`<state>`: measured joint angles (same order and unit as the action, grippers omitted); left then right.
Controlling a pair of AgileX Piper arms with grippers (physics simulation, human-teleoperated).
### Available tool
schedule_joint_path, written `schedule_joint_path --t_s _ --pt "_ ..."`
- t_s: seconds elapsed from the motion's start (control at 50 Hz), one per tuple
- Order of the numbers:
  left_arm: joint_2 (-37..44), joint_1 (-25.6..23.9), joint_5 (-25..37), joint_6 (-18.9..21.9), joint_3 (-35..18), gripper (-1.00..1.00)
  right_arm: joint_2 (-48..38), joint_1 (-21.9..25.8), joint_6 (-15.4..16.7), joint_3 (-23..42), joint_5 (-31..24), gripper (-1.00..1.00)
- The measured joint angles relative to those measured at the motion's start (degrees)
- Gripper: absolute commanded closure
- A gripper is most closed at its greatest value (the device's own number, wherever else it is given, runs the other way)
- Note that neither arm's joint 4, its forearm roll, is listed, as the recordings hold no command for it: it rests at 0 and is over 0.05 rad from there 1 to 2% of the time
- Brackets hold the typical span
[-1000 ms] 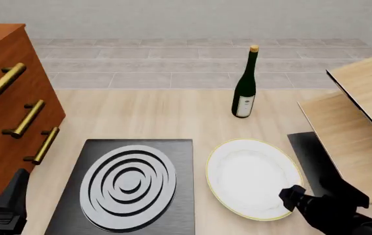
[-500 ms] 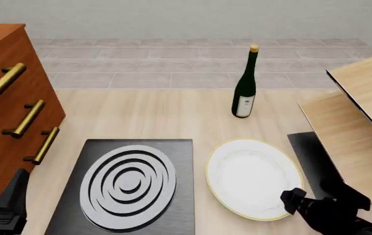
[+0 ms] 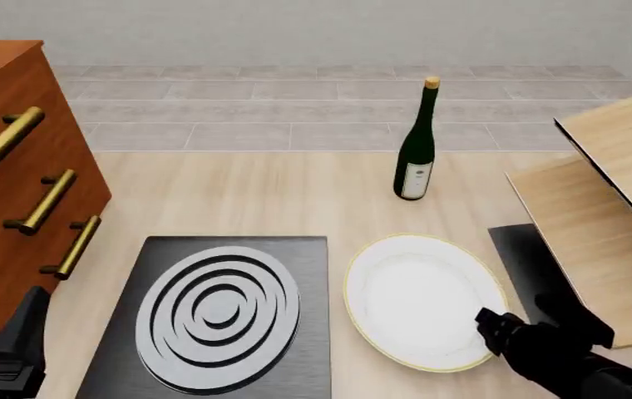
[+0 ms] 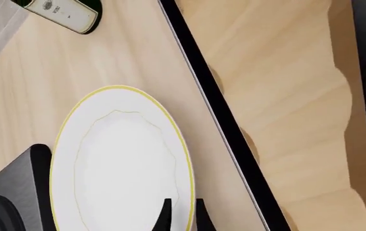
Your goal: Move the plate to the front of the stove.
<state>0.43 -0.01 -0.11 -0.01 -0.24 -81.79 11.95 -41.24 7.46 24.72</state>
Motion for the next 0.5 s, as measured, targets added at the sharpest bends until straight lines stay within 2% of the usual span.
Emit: schedule_joint_path --t_s 0.22,0.5 --pt "0.0 0.0 0.0 0.0 0.0 -1.0 2.3 0.9 -1.4 -0.1 -2.6 1.0" --pt "0.0 0.0 0.0 0.0 0.0 -1.0 12.8 1.6 -3.2 -0.6 -10.8 1.0"
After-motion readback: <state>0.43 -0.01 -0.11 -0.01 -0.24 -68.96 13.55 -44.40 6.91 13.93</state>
